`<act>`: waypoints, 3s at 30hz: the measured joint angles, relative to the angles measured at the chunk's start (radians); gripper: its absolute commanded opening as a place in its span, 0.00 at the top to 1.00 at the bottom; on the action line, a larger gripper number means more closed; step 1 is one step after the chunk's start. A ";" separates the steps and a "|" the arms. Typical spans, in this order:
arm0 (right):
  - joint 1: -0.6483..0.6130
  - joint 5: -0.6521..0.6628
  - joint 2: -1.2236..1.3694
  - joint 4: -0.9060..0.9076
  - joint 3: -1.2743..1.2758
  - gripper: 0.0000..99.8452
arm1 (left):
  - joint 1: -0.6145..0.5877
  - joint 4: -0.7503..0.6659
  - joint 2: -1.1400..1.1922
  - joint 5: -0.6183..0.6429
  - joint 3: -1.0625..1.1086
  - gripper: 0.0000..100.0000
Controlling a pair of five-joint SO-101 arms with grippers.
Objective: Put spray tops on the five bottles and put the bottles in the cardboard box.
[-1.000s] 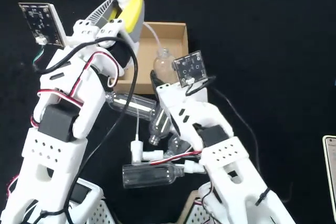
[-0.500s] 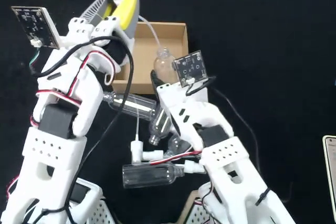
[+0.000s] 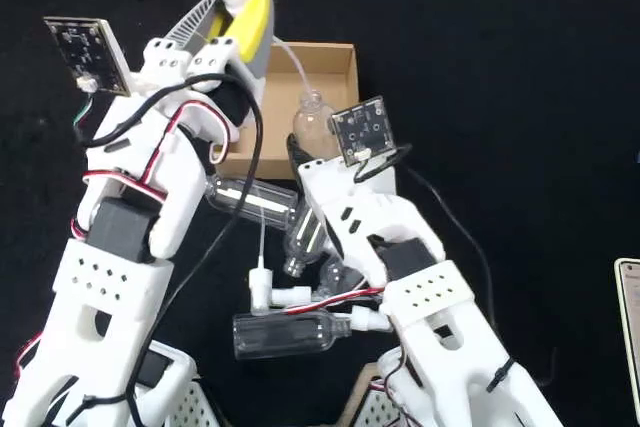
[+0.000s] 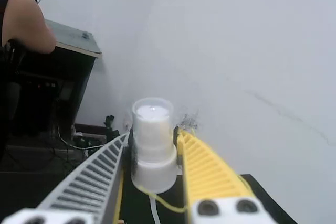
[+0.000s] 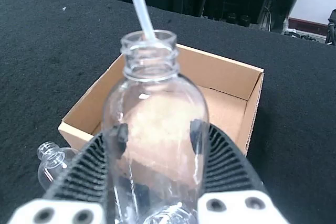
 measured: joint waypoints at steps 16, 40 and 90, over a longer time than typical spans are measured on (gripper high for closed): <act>0.000 0.000 -0.006 0.000 0.000 0.93 | 0.075 0.077 0.000 -0.075 0.066 0.80; 0.215 -0.132 -0.006 -0.155 0.000 0.93 | -0.342 0.292 -0.003 -0.161 0.137 0.82; 0.773 0.126 0.922 -0.301 -0.463 0.93 | -0.477 -0.460 0.597 0.029 0.575 0.82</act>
